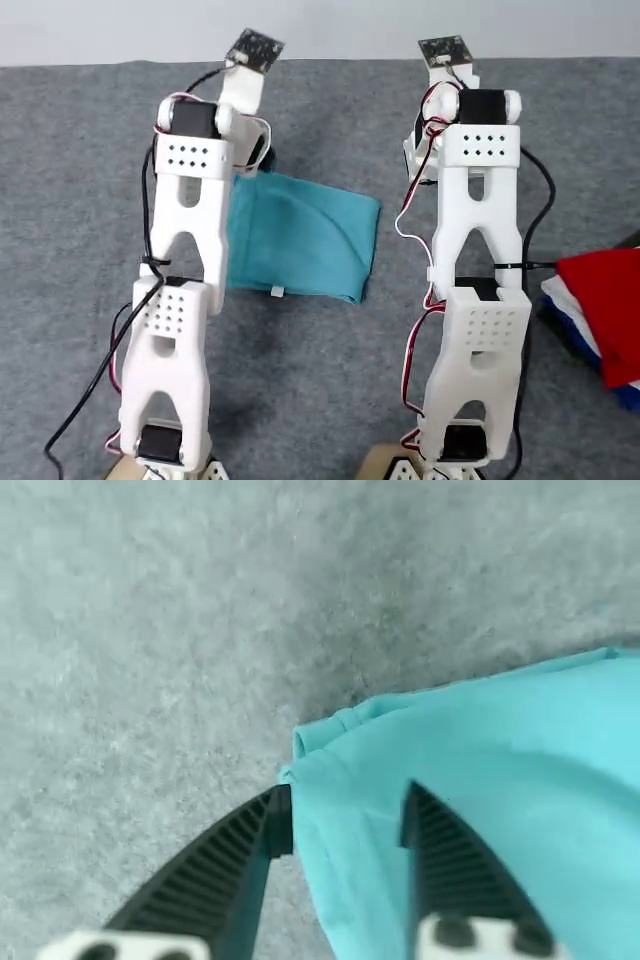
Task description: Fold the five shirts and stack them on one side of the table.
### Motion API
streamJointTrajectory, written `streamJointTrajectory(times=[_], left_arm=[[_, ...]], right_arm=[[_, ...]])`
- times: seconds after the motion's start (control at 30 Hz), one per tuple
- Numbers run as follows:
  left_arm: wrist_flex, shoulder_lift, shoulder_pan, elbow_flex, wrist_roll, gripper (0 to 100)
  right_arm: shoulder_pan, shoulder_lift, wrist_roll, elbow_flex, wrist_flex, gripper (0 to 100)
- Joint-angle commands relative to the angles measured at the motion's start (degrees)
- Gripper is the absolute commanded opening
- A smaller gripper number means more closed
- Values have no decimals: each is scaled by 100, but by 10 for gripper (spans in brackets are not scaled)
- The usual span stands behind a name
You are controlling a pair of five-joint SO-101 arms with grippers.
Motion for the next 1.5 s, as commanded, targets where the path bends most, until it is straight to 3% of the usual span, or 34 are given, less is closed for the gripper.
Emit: streamJointTrajectory(times=[0.0,0.07,0.17,0.33,0.8,1.07,1.27,1.47], left_arm=[[167,-1002,369,708,-18,68],[158,-1363,624,1429,-44,7],[149,-1793,888,2484,-44,2],[105,-2075,695,3459,-26,2],[105,-2453,-1978,3143,967,2],[105,-2892,-2576,3152,1116,2],[105,-2884,-2910,3160,1116,2],[105,-2857,-2963,3160,1099,2]], right_arm=[[-31,-462,44,185,233,9],[-110,-479,53,510,233,9],[-171,-488,53,914,233,9],[-312,-716,53,1327,242,9],[-1666,-2633,484,4598,-13,9],[-2053,-2571,484,4818,-936,9],[-2079,-1657,492,4870,-1385,9],[-2888,-1270,229,4862,-1385,9]])
